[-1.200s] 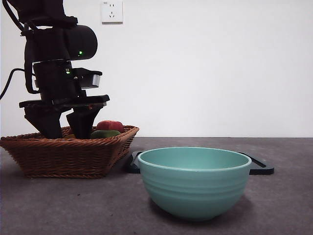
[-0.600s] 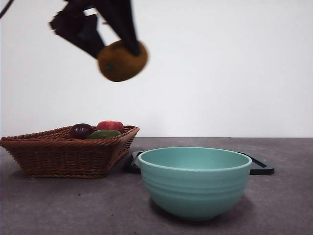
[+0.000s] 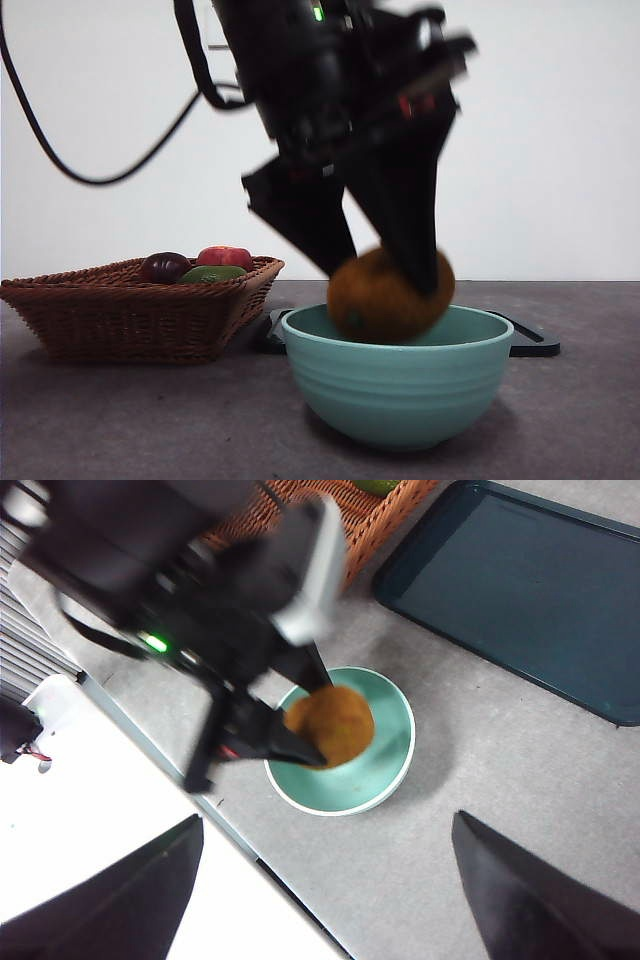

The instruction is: Pick up the wifruite, put it on the bowl, pick up the plate, put it on desk

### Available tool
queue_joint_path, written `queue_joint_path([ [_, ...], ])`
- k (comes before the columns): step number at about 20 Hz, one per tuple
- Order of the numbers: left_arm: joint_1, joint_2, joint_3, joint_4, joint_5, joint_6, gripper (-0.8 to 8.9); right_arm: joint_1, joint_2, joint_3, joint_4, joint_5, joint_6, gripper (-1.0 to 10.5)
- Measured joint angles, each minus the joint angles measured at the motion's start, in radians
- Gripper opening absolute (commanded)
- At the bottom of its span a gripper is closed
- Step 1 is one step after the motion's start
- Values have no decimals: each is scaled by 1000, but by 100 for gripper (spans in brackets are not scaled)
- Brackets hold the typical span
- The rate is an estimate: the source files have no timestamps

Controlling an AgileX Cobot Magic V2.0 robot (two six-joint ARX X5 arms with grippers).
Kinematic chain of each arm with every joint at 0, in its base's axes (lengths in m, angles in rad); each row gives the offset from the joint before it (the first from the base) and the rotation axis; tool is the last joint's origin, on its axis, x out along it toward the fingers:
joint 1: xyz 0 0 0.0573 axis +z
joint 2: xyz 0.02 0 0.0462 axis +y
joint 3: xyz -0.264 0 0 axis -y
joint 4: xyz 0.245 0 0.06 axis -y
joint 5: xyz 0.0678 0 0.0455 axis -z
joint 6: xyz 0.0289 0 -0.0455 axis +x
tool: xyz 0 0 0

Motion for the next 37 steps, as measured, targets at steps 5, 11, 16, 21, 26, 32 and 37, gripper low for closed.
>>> queue_joint_path([
  [5,-5,75,0,15,-4,0,239,0,0,0,0,0,0,397],
  [11,-5,107,0,52,-8,0,251,0,0,0,0,0,0,397],
  [16,-11,117,0,43,-8,0,351,0,0,0,0,0,0,397],
  [21,-13,117,1,45,-8,0,378,0,0,0,0,0,0,397],
  [26,-13,40,14,39,-8,-2,375,0,0,0,0,0,0,397],
  [32,-7,-160,17,26,-8,-19,375,0,0,0,0,0,0,397],
  [37,74,-365,17,26,-8,-39,375,0,0,0,0,0,0,397],
])
